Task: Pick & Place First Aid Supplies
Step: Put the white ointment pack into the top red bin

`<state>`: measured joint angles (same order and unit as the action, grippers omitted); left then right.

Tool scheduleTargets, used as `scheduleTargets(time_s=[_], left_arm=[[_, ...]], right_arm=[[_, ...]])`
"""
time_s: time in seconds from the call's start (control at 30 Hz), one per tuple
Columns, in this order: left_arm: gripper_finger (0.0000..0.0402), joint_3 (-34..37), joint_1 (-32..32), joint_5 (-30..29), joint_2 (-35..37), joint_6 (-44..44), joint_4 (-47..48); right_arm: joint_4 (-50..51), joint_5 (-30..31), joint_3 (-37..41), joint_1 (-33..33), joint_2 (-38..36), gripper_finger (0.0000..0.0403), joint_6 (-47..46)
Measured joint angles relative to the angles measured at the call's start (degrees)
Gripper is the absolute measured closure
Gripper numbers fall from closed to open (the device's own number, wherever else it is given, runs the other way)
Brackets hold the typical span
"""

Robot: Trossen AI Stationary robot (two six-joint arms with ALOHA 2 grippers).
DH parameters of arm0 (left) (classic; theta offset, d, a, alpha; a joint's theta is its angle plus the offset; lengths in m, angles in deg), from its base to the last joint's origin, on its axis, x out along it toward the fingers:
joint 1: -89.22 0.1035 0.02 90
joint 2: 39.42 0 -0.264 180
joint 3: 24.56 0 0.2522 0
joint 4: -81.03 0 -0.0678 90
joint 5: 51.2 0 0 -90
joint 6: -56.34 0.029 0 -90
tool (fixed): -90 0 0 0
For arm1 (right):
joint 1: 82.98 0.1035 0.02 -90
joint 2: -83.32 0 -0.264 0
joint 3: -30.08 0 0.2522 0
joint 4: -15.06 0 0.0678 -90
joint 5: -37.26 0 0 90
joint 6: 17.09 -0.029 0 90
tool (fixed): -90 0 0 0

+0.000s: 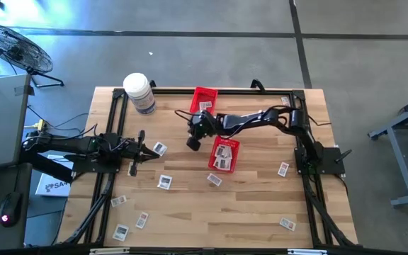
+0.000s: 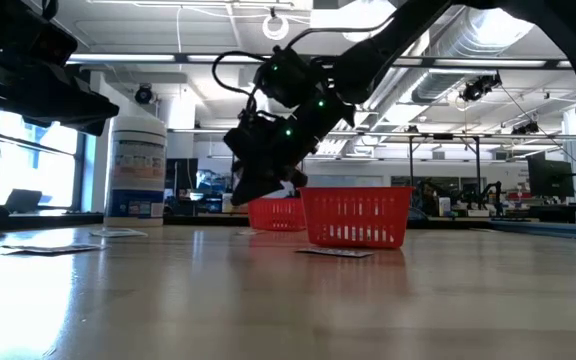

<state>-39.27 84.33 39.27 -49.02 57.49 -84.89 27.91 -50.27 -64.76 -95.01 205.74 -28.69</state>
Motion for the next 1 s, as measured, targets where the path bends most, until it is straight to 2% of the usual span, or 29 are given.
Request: scheduleTargets(time_s=[0.13,0.3,0.53,0.7,1.0], left_arm=[[0.038,0.0,0.0,0.0,0.0,0.0,0.0],[0.038,0.0,0.0,0.0,0.0,0.0,0.0],[0.038,0.0,0.0,0.0,0.0,0.0,0.0],[0.038,0.0,0.0,0.0,0.0,0.0,0.0],[0.038,0.0,0.0,0.0,0.0,0.0,0.0]], right_arm=[[-0.3,-0.1,-0.1,0.0,-0.9,0.0402,0.5],[0.0,0.6,0.0,0.7,-0.2,0.0389,5.6],[-5.0,0.5,-0.1,1.3,2.9,0.0322,6.1],[-3.9,1.3,-0.1,1.1,3.5,0.0285,6.1],[0.5,1.6,-0.1,1.2,3.9,0.0301,6.7]])
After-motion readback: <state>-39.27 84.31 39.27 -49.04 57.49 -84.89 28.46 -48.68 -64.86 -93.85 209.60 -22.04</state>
